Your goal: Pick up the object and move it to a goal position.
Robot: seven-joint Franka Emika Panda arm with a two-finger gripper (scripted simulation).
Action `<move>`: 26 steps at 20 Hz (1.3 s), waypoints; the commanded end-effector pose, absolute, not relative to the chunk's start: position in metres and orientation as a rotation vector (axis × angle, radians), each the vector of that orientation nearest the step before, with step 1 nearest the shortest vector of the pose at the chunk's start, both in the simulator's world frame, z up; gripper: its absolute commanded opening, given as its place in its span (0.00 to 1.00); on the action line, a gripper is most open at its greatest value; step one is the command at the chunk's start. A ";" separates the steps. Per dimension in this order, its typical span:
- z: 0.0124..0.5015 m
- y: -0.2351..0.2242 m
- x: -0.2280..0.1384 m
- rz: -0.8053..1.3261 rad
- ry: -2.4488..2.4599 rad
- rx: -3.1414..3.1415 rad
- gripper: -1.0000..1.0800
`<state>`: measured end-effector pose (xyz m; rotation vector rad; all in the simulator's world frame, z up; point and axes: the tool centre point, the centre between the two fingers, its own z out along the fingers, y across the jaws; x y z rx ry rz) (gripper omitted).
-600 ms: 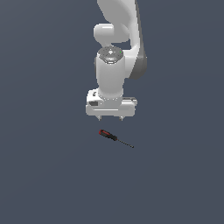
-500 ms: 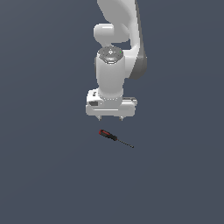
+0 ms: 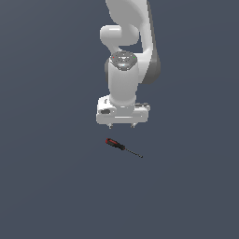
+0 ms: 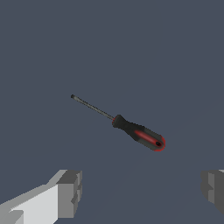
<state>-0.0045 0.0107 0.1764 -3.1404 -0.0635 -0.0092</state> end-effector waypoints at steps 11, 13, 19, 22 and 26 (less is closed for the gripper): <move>0.172 0.011 -0.004 -0.005 -0.133 -3.140 0.96; 0.170 0.011 -0.003 -0.005 -0.171 -3.139 0.96; 0.159 0.012 0.001 -0.001 -0.340 -3.131 0.96; 0.151 0.012 0.003 0.001 -0.455 -3.119 0.96; 0.140 0.013 0.006 0.005 -0.633 -3.090 0.96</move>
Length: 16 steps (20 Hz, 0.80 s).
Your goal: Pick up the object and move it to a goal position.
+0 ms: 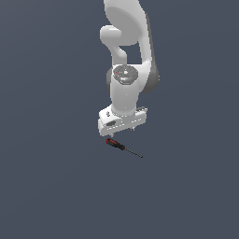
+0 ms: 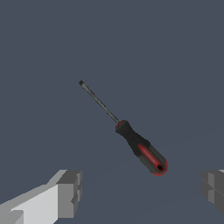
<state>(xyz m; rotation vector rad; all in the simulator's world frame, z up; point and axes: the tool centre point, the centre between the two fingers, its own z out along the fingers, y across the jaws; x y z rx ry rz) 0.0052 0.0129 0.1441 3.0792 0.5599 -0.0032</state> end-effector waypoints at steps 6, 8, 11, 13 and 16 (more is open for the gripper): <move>0.122 0.015 0.011 -0.009 0.892 2.997 0.96; 0.116 0.016 0.013 -0.010 0.979 2.971 0.96; 0.107 0.017 0.015 -0.011 1.108 2.926 0.96; 0.101 0.017 0.016 -0.011 1.193 2.894 0.96; 0.092 0.019 0.018 -0.010 1.318 2.841 0.96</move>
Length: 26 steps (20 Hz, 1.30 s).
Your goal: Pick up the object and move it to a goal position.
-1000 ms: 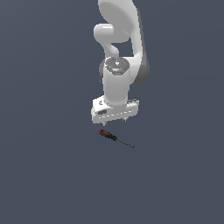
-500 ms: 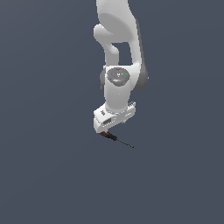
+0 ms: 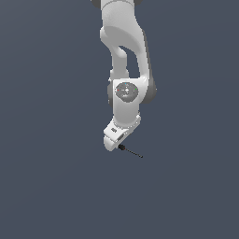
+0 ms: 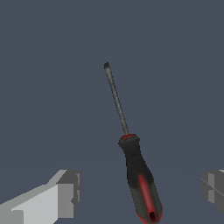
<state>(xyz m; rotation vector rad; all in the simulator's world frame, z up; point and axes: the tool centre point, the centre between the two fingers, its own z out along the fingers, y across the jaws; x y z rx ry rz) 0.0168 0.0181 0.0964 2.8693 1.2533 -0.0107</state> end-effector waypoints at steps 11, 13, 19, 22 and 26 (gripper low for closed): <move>0.070 0.023 0.022 -0.003 1.623 2.687 0.96; 0.068 0.023 0.022 -0.002 1.651 2.671 0.96; 0.065 0.023 0.023 0.000 1.687 2.650 0.96; 0.064 0.023 0.023 -0.001 1.680 2.654 0.96; 0.052 0.023 0.022 -0.001 1.682 2.653 0.96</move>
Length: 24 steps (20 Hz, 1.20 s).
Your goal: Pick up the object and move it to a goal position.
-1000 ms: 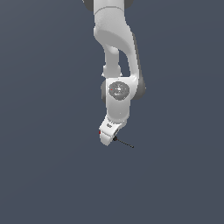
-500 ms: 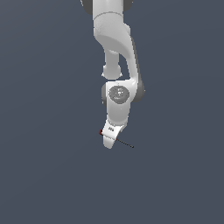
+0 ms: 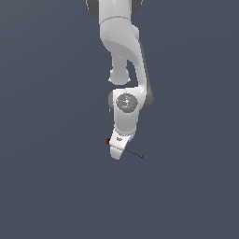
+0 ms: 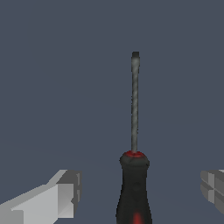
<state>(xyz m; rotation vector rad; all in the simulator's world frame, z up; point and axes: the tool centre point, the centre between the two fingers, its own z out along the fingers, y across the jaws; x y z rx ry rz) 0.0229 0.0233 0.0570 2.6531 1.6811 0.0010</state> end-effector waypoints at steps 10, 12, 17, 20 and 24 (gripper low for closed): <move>0.015 0.023 0.022 0.000 1.687 2.650 0.96; 0.015 0.024 0.023 0.000 1.687 2.650 0.00; 0.015 0.024 0.023 0.000 1.687 2.650 0.00; 0.015 0.024 0.023 0.000 1.687 2.650 0.00; 0.016 0.023 0.023 0.000 1.687 2.650 0.00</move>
